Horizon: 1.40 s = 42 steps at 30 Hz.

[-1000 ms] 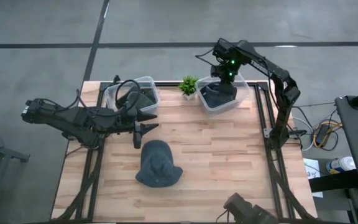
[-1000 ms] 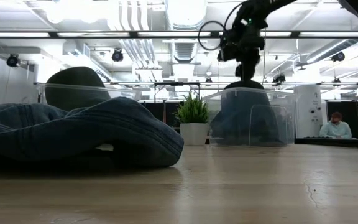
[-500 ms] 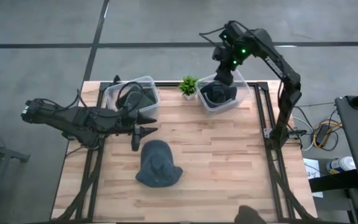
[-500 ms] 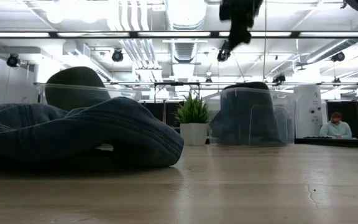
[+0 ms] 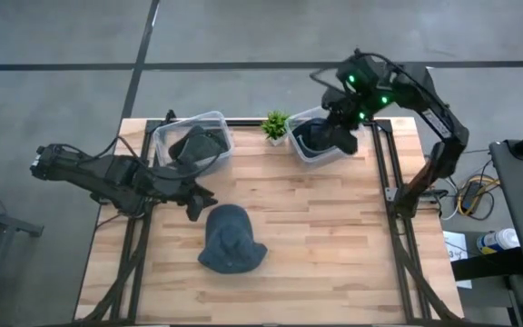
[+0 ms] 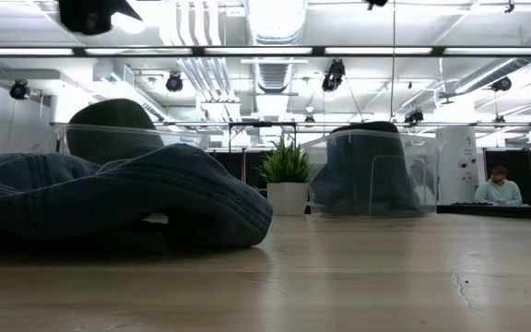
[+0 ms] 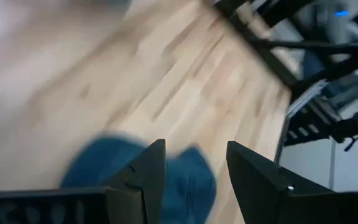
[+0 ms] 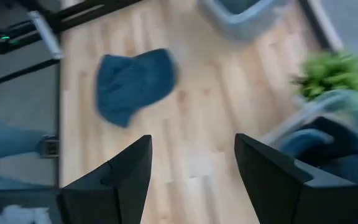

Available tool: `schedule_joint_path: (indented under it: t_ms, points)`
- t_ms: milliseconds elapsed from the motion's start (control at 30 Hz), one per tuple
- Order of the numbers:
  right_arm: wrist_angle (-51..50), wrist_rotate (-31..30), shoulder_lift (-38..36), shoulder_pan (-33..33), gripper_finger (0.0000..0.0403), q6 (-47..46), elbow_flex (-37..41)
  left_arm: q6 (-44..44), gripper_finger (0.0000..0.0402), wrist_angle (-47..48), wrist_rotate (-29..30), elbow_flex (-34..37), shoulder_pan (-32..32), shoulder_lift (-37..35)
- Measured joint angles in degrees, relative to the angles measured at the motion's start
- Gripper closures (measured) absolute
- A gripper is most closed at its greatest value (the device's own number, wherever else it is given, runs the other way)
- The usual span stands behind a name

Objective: Pick & Place hat
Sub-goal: Put the blue cap into the right transparent bin

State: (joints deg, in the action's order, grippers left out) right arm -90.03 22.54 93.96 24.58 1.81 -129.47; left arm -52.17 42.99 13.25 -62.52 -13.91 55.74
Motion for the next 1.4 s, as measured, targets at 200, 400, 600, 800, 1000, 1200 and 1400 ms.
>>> schedule_joint_path:
  t_ms: [200, 400, 600, 800, 1000, 1200, 1400]
  points:
    - [0.33, -3.31, -4.72, -7.67, 0.0181, -7.12, 5.97, -12.59, 0.0239, 6.93, -6.15, 0.0, -0.29, 0.44]
    - [6.52, -9.55, -9.37, -14.34, 0.0182, -12.8, 16.6, -16.44, 0.0239, 9.56, -11.47, 0.11, -0.92, 3.04]
    - [20.52, -12.18, -14.04, -20.58, 0.0182, -22.44, 29.77, -22.79, 0.0239, 10.63, -15.94, 1.03, -1.93, 7.66]
    - [33.54, -13.31, -16.85, -26.7, 0.0182, -28.44, 41.85, -24.0, 0.0239, 10.68, -18.75, 1.05, -3.65, 14.08]
    - [44.87, -14.22, -17.41, -30.44, 0.0182, -34.11, 51.13, -24.75, 0.0239, 10.74, -19.75, 1.07, -3.67, 21.36]
    - [55.06, -14.2, -17.19, -33.12, 0.0182, -37.36, 55.58, -24.22, 0.0239, 10.7, -22.19, 1.16, -3.78, 28.02]
    - [58.12, -14.23, -17.1, -34.35, 0.0182, -37.91, 55.8, -21.3, 0.0239, 10.37, -22.1, 2.64, -3.78, 31.98]
